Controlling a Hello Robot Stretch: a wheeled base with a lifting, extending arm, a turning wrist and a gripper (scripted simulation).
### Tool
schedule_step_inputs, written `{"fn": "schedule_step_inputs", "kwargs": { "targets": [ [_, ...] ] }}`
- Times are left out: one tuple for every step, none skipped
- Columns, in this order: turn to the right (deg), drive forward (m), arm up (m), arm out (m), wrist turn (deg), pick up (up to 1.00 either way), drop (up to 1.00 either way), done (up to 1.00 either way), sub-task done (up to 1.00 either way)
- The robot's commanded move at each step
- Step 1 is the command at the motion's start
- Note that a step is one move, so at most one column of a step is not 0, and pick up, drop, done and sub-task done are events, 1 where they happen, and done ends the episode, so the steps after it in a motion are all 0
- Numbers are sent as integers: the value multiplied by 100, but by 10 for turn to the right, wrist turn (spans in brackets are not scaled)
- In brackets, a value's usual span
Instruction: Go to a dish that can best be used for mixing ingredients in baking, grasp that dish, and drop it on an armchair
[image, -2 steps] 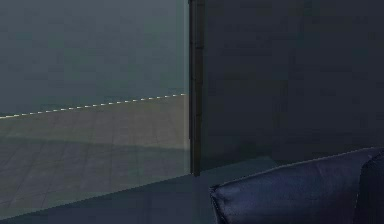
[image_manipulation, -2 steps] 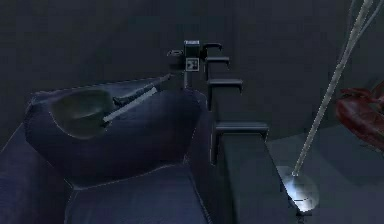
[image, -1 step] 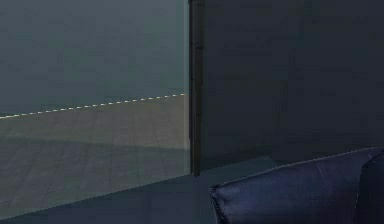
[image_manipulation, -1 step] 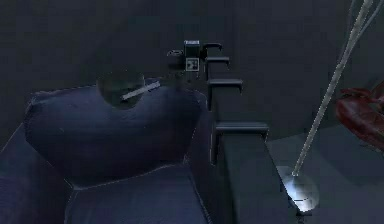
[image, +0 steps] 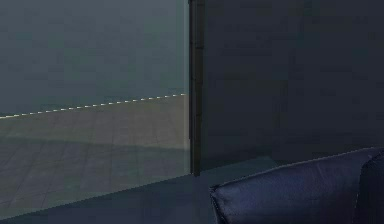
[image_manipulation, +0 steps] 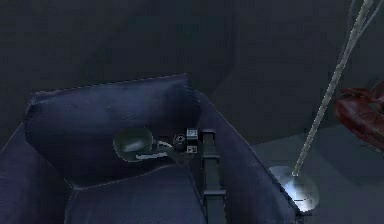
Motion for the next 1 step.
{"fn": "schedule_step_inputs", "kwargs": {
  "targets": [
    [0,0,-32,0,0,0,0,0,0]
  ]
}}
